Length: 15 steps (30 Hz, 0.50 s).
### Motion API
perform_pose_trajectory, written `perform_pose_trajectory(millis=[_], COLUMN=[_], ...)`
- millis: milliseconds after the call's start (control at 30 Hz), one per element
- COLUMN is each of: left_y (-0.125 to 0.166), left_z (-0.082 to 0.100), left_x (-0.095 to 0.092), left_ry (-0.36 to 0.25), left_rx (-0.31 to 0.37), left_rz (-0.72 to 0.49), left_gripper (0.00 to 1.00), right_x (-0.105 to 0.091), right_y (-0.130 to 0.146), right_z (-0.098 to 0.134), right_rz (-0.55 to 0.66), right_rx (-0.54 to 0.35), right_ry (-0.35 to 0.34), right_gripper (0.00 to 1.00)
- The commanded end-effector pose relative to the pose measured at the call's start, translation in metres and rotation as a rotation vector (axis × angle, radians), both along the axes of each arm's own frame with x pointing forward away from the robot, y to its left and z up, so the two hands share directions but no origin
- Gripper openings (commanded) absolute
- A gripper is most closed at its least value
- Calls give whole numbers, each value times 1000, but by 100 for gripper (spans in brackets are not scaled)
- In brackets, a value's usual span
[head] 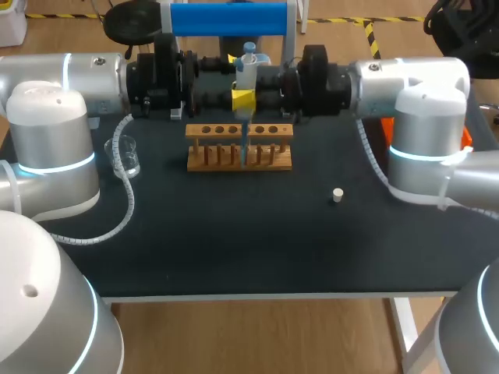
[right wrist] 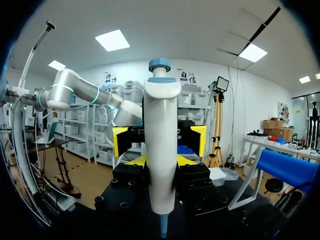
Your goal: Invert the test tube, pick up the pipette, mount the tip to pipette, aspirate from beaker and dispense into the tube, eject the tip, return the pipette, and cap with the stopper.
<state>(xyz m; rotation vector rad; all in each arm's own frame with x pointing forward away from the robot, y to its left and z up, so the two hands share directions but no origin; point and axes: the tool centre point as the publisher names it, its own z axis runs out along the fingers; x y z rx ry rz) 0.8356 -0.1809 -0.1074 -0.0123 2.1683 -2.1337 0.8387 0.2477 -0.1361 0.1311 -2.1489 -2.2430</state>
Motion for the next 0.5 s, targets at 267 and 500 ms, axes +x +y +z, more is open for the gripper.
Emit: perform_pose_trajectory(millis=[267, 500], left_y=[-1, -1], left_z=[0, 0], left_x=[0, 0], left_ry=[-1, -1], left_rx=[-2, -2], left_rz=[2, 2], left_gripper=[100, 100], right_x=[29, 45], right_y=[-72, -124], right_z=[11, 16], right_rz=[62, 20], right_rx=[38, 45], right_ry=[10, -9], right_gripper=[0, 0])
